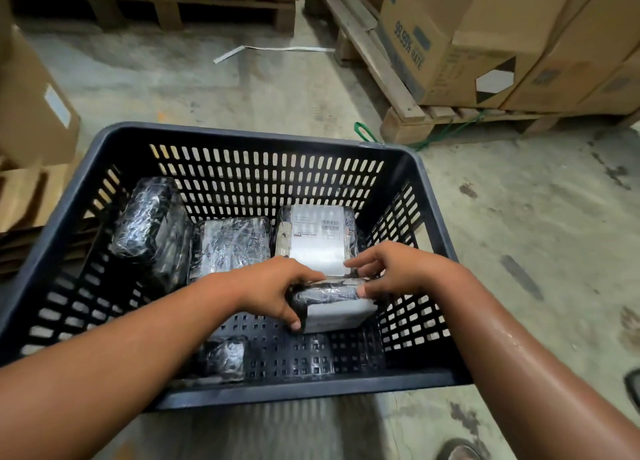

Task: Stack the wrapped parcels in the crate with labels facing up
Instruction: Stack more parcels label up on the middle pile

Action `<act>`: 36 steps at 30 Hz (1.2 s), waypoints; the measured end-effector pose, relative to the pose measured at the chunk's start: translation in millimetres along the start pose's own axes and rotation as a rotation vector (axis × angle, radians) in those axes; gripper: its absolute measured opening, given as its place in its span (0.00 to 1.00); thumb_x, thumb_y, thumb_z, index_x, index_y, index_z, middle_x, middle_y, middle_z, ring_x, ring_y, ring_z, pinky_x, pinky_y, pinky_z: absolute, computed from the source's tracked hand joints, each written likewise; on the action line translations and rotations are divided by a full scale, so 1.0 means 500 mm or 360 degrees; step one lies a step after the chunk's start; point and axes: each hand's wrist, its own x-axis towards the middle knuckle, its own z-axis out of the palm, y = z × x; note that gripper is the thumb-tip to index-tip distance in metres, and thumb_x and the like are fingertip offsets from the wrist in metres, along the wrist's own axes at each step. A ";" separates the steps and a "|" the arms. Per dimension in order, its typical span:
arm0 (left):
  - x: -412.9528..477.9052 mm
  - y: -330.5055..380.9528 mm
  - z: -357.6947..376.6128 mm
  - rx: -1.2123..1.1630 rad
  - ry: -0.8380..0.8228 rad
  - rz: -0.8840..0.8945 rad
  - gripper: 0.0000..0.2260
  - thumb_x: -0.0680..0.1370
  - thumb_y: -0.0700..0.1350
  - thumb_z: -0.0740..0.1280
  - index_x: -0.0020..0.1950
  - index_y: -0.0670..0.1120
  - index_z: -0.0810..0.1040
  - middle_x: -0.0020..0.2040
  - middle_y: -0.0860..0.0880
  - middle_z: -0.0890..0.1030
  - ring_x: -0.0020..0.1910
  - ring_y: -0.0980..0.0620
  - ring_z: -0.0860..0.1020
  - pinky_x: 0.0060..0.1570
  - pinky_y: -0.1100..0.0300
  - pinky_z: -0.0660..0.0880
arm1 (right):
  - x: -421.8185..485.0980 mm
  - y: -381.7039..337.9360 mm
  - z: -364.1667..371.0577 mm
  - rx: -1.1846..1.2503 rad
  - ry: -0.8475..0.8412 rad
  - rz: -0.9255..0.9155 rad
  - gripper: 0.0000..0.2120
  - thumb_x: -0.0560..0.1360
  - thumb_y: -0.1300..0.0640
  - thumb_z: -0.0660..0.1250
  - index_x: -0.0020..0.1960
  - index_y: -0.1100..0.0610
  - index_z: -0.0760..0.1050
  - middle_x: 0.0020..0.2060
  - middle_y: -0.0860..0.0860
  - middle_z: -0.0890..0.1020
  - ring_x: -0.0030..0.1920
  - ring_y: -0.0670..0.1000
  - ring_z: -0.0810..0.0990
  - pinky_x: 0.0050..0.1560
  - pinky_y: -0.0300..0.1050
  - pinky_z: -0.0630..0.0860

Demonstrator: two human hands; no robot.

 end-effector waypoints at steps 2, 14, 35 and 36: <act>0.001 -0.003 0.005 -0.0047 0.0041 0.0045 0.40 0.68 0.49 0.80 0.77 0.56 0.67 0.69 0.56 0.77 0.63 0.58 0.76 0.63 0.64 0.70 | 0.004 -0.001 0.008 -0.0101 -0.0047 0.0025 0.43 0.62 0.51 0.86 0.73 0.43 0.74 0.69 0.49 0.78 0.67 0.53 0.78 0.68 0.51 0.73; -0.059 0.011 -0.131 -0.0927 0.0270 0.0253 0.28 0.71 0.47 0.79 0.67 0.66 0.77 0.63 0.59 0.82 0.58 0.43 0.83 0.57 0.47 0.81 | -0.076 -0.040 -0.140 0.0256 0.0086 -0.0279 0.30 0.70 0.51 0.81 0.68 0.36 0.77 0.57 0.52 0.82 0.51 0.53 0.84 0.42 0.40 0.83; -0.003 -0.030 -0.090 -0.0214 0.0466 -0.0201 0.73 0.50 0.66 0.83 0.74 0.67 0.28 0.76 0.50 0.23 0.74 0.59 0.36 0.73 0.59 0.44 | 0.035 -0.029 -0.051 0.0997 0.0395 -0.0585 0.40 0.75 0.60 0.78 0.80 0.41 0.62 0.64 0.22 0.67 0.68 0.36 0.72 0.67 0.43 0.77; 0.004 -0.033 -0.088 -0.0195 0.0497 -0.0210 0.72 0.51 0.65 0.82 0.75 0.66 0.28 0.77 0.48 0.24 0.73 0.59 0.39 0.73 0.61 0.45 | 0.036 -0.028 -0.054 0.0908 0.0398 -0.0556 0.46 0.71 0.57 0.81 0.80 0.41 0.61 0.65 0.24 0.66 0.68 0.35 0.72 0.66 0.40 0.76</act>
